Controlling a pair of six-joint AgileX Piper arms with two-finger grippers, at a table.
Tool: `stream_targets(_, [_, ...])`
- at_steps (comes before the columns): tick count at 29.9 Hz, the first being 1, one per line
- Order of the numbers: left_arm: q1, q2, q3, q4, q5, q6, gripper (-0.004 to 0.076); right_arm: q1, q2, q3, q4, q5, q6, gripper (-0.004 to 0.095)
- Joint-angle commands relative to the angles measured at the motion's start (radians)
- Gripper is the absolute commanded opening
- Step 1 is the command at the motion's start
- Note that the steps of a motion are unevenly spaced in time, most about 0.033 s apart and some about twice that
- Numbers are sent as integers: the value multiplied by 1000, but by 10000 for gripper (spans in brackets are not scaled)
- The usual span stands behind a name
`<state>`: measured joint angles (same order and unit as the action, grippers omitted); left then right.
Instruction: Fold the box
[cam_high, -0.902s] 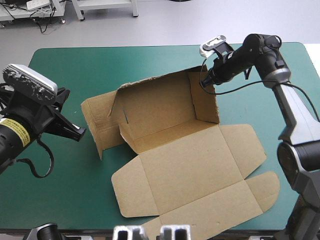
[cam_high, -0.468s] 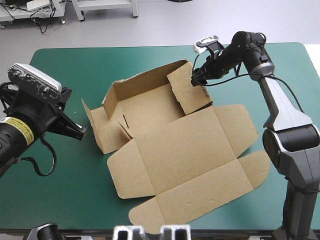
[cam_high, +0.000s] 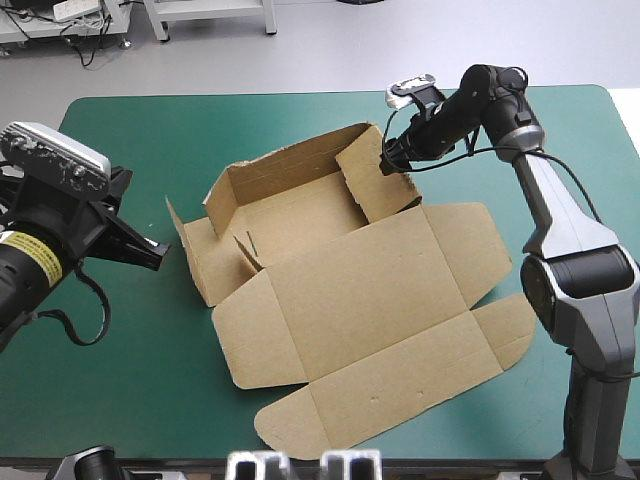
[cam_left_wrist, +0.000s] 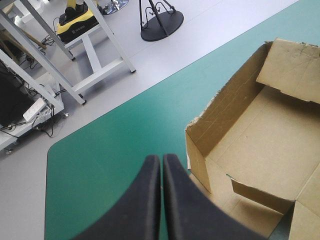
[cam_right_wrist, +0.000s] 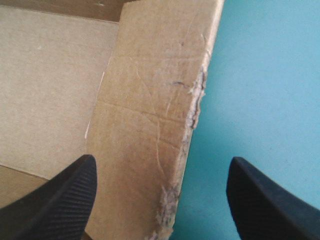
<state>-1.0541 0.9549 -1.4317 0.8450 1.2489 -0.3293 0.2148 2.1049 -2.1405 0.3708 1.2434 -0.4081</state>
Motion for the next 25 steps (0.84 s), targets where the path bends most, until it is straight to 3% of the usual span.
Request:
stream_targets(1, [-1,-5,-3,18,44,-10,2,9,-18,-29,12,12,-23,596])
stream_targets(8, [-1,-5,121,15,44,-27,2,50,84,-29,5,10,-37,565])
stream_targets(10, [-1,-6,139,10,44,-44,2,61,103,-31,4,8,-37,503])
stream_targets(12, [-1,-6,139,3,44,-54,2,71,110,-33,-13,6,-38,362])
stream_targets(16, [-1,-6,139,-15,44,-54,4,77,102,-41,-53,12,-45,-29])
stream_targets(25, [3,20,145,-64,32,-30,14,11,-47,-43,-48,13,-25,-24])
